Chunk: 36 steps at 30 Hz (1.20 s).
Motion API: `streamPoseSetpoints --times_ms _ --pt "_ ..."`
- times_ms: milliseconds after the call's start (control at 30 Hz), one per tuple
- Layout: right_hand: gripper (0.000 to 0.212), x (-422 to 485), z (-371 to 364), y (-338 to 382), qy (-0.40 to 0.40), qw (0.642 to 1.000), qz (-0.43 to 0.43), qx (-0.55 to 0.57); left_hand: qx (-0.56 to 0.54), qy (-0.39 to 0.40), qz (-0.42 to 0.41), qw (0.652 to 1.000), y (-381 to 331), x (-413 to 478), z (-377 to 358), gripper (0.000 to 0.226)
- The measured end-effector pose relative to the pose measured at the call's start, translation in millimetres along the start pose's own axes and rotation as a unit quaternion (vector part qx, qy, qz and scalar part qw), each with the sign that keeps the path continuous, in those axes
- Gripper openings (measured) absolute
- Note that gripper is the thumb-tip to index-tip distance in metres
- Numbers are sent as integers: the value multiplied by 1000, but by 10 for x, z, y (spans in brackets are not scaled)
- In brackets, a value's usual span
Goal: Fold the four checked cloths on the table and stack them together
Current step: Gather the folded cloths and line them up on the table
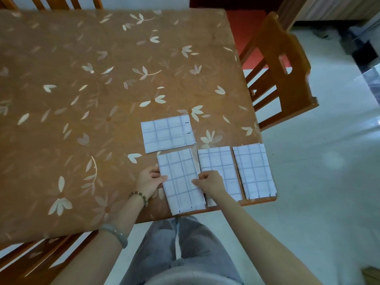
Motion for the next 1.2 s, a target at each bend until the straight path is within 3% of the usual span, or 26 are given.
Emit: streamPoseSetpoints --times_ms 200,433,533,633,733,867,1100,1200 --pt "20 3 34 -14 -39 996 -5 -79 98 -45 -48 993 -77 4 -89 23" --pt "25 -14 34 -4 -43 990 3 -131 135 -64 -53 987 -45 31 -93 31" --pt "22 -74 180 38 -116 975 78 -174 156 -76 -49 984 -41 -23 -65 45" --pt "30 -74 352 -35 -210 928 164 -262 166 -55 -22 984 85 -80 -52 49" --pt "55 -16 345 -226 -137 927 131 -324 209 -57 -21 976 167 -130 -69 48" --pt "63 -85 239 -382 -66 922 107 -367 243 -69 -30 967 136 -185 -130 42" --pt "63 -188 208 -430 -72 908 111 -398 245 -78 -52 965 76 -256 -165 46" --pt "66 -189 295 -414 -134 894 140 -404 334 -103 -126 928 13 -316 -144 54"
Point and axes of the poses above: each hand's wrist, its own x-axis towards the middle knuckle, its own z-axis out of the back of the hand, y = z × x, the point moved 4 cm from there along x, towards the middle knuckle, and after that the axes turned 2 degrees about -y, right-handed, at the moved point
